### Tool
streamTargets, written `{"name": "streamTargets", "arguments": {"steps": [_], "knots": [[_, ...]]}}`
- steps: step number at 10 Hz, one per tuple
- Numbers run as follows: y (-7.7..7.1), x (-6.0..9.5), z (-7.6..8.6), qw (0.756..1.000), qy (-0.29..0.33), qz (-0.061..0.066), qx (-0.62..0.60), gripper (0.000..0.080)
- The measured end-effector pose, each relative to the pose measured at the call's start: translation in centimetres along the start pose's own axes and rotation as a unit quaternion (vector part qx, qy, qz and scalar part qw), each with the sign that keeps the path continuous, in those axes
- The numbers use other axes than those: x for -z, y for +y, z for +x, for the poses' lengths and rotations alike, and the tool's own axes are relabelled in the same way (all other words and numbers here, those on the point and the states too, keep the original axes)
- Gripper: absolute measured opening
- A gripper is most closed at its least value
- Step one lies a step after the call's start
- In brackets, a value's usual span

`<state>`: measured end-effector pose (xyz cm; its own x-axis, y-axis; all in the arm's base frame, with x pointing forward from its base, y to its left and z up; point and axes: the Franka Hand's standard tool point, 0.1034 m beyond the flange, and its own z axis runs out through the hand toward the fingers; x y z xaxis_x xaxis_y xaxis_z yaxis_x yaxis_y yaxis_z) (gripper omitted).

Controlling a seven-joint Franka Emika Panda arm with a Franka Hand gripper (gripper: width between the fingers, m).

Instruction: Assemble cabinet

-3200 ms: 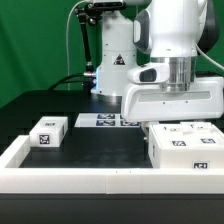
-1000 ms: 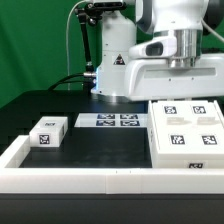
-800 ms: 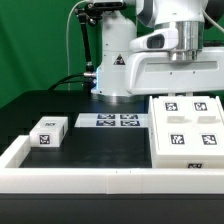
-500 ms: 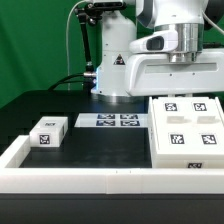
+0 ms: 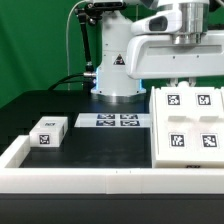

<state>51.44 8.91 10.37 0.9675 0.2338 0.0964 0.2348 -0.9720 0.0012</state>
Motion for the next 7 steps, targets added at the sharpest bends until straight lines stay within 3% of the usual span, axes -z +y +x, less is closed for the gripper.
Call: {"name": "streamTargets", "arguments": {"steps": [3, 7], "knots": [[0.1, -0.3, -0.4, 1.000, -0.004, 0.000, 0.001, 0.0002], [1.1, 1.4, 1.0, 1.000, -0.021, 0.001, 0.000, 0.0002]]}}
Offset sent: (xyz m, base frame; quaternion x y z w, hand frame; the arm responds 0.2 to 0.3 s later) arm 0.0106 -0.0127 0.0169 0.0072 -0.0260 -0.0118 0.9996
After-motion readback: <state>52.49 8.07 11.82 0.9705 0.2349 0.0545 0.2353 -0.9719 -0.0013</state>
